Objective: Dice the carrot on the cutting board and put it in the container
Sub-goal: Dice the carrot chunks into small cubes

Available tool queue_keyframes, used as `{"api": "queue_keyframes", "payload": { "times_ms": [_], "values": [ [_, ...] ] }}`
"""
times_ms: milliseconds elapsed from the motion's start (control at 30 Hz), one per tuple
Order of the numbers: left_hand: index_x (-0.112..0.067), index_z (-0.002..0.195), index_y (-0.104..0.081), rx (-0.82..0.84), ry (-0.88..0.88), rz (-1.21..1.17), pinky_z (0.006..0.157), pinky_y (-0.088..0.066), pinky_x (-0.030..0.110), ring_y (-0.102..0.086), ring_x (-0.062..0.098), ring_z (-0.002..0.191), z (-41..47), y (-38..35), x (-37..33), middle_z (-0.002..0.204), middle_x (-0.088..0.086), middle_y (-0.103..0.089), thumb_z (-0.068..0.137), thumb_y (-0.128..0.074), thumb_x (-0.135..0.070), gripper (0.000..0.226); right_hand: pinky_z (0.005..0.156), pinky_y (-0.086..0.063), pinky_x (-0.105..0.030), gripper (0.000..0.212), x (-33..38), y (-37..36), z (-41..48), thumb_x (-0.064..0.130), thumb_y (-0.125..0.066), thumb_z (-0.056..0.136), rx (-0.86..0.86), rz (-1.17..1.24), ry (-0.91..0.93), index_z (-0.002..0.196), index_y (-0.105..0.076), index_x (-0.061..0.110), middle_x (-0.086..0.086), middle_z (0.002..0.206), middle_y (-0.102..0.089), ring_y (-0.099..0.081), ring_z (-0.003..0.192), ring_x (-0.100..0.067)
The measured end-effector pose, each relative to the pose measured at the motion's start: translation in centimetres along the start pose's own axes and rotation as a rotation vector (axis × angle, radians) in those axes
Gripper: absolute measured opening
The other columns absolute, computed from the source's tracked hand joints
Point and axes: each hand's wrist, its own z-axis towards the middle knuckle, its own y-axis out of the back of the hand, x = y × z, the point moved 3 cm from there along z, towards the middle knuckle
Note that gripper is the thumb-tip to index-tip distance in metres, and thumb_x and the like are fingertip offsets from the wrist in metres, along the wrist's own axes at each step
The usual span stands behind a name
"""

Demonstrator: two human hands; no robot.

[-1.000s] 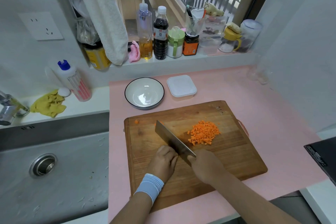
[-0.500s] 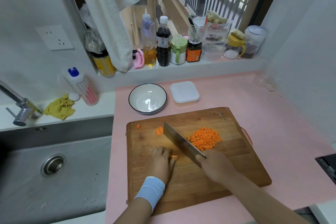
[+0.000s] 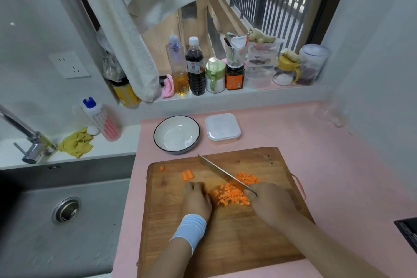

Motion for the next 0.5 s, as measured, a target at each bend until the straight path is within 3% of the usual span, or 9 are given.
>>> {"api": "queue_keyframes", "payload": {
  "times_ms": [67, 133, 233, 333, 433, 500],
  "values": [
    [-0.019, 0.115, -0.065, 0.111, -0.062, 0.032, 0.096, -0.04, 0.021, -0.053, 0.02, 0.11, 0.0, -0.2, -0.9, 0.121, 0.004, -0.051, 0.09, -0.054, -0.013, 0.028, 0.058, -0.043, -0.032, 0.037, -0.1, -0.1, 0.5, 0.04, -0.043, 0.104, -0.002, 0.005, 0.017, 0.069, -0.051, 0.031, 0.007, 0.067, -0.057, -0.059, 0.067, -0.016],
    [-0.02, 0.115, -0.068, 0.177, -0.166, 0.002, 0.096, -0.039, 0.018, -0.057, 0.019, 0.107, -0.4, -0.5, -2.5, 0.119, 0.004, -0.058, 0.091, -0.051, -0.009, 0.031, 0.061, -0.049, -0.032, 0.031, 0.1, 0.0, 0.6, 0.041, -0.042, 0.104, -0.006, -0.019, 0.036, 0.087, -0.065, 0.03, 0.007, 0.071, -0.062, -0.062, 0.071, -0.015],
    [-0.022, 0.112, -0.071, 0.167, -0.091, -0.086, 0.091, -0.036, 0.012, -0.06, 0.016, 0.108, 0.1, 0.5, -2.6, 0.117, -0.002, -0.066, 0.09, -0.048, -0.004, 0.036, 0.064, -0.051, -0.029, 0.03, 0.4, 0.6, 0.6, 0.04, -0.042, 0.105, -0.067, -0.138, 0.1, 0.118, -0.068, 0.033, 0.008, 0.09, -0.071, -0.065, 0.082, -0.015],
    [-0.031, 0.081, -0.07, 0.1, -0.066, -0.117, 0.084, -0.039, 0.013, -0.063, 0.011, 0.095, 0.2, 3.2, -0.8, 0.092, -0.015, -0.067, 0.084, -0.047, 0.002, 0.04, 0.054, -0.043, -0.027, 0.036, 0.4, 1.3, 0.5, 0.029, -0.046, 0.103, -0.116, -0.306, 0.157, 0.135, -0.057, 0.042, 0.01, 0.087, -0.065, -0.061, 0.076, -0.013],
    [-0.023, 0.063, -0.056, -0.265, -0.38, -0.11, 0.071, -0.036, 0.011, -0.05, 0.005, 0.071, -0.7, 7.2, -0.2, 0.071, -0.02, -0.051, 0.067, -0.047, 0.007, 0.032, 0.057, -0.043, -0.029, 0.035, -0.2, 1.4, 0.8, 0.017, -0.051, 0.095, -0.115, -0.411, 0.228, 0.123, -0.062, 0.036, 0.008, 0.086, -0.067, -0.059, 0.071, -0.016],
    [-0.019, 0.064, -0.054, -0.311, -0.462, -0.095, 0.067, -0.034, 0.014, -0.044, 0.007, 0.071, -0.4, 8.1, -0.6, 0.069, -0.017, -0.048, 0.063, -0.045, 0.005, 0.026, 0.056, -0.04, -0.03, 0.023, -0.6, 1.3, 1.1, 0.011, -0.055, 0.089, -0.124, -0.424, 0.28, 0.101, -0.064, 0.029, 0.007, 0.08, -0.066, -0.051, 0.065, -0.018]
  ]
}}
